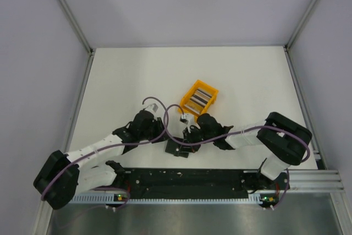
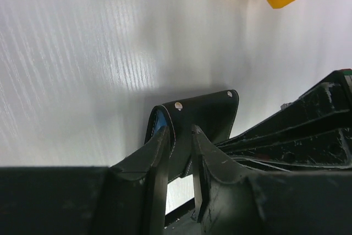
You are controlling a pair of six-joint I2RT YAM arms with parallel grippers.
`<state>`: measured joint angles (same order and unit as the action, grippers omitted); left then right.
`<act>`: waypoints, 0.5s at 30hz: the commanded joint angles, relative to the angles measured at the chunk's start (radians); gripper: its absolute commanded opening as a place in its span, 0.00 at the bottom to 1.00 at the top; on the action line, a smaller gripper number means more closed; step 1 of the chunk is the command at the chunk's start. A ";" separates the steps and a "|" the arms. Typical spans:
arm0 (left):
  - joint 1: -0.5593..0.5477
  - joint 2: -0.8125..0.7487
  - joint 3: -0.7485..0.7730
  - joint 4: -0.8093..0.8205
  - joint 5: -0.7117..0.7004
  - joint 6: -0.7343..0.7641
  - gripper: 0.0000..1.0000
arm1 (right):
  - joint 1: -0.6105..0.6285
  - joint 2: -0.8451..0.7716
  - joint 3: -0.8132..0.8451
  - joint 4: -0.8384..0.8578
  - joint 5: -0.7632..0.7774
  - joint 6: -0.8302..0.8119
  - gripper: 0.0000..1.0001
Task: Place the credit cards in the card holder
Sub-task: Open the card holder at the center of the board.
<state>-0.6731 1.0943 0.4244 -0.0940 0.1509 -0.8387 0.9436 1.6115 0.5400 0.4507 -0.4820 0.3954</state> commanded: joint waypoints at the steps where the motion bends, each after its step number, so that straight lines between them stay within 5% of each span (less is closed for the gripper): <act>1: -0.003 -0.039 0.028 0.010 0.033 0.030 0.25 | -0.008 0.018 0.038 0.011 -0.030 -0.015 0.00; 9: -0.019 0.069 0.007 0.080 0.113 0.053 0.12 | -0.008 0.001 0.017 0.046 0.014 0.029 0.00; 15: -0.028 0.024 0.001 0.005 0.004 0.004 0.06 | -0.014 0.010 0.035 -0.010 0.106 0.109 0.00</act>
<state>-0.6846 1.1484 0.4274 -0.0658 0.1673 -0.8070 0.9413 1.6150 0.5442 0.4347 -0.4786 0.4503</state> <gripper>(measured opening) 0.098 0.003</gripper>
